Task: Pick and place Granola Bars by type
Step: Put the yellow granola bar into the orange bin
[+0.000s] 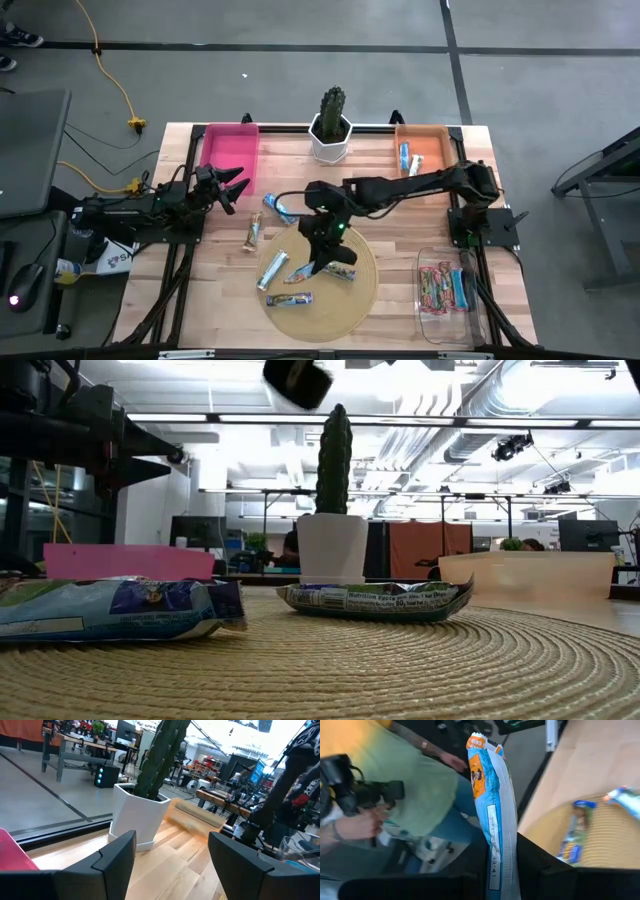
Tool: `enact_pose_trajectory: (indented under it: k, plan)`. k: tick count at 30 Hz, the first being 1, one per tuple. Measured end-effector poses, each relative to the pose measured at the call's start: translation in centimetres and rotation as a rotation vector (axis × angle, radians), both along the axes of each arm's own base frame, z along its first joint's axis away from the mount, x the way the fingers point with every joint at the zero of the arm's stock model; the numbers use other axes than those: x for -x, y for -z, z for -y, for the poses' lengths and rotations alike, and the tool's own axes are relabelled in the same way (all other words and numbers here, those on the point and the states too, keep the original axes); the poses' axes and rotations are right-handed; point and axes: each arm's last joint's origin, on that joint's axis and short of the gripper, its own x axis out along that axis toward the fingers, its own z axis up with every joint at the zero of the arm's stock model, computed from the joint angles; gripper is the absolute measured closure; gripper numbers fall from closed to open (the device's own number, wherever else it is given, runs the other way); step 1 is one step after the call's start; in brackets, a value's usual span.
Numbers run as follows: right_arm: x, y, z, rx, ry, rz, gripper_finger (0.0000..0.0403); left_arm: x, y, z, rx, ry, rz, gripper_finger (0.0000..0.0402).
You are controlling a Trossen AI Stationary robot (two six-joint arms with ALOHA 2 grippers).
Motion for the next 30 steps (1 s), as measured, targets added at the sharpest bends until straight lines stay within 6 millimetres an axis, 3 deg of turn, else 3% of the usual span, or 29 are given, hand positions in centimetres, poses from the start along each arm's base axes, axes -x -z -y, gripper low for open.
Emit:
enact_pose_trajectory:
  k: [9,18,24,30]
  plan:
    - [2.5,-3.0,-0.9,-0.039,0.072,-0.130,0.0344,0.0,0.0,0.0,0.000,0.000,0.000,0.0156]
    - [5.2,-1.3,-0.6,0.019,0.197,-0.572,0.0345,0.0,0.0,0.0,0.000,-0.001,0.000,0.0156]
    - [8.3,0.1,0.0,0.174,0.310,-0.964,0.0347,0.0,0.0,0.0,0.000,-0.001,0.000,0.0156]
    - [11.3,0.6,1.1,0.517,0.524,-1.249,0.0346,0.0,0.0,0.0,0.000,-0.001,0.000,0.0156]
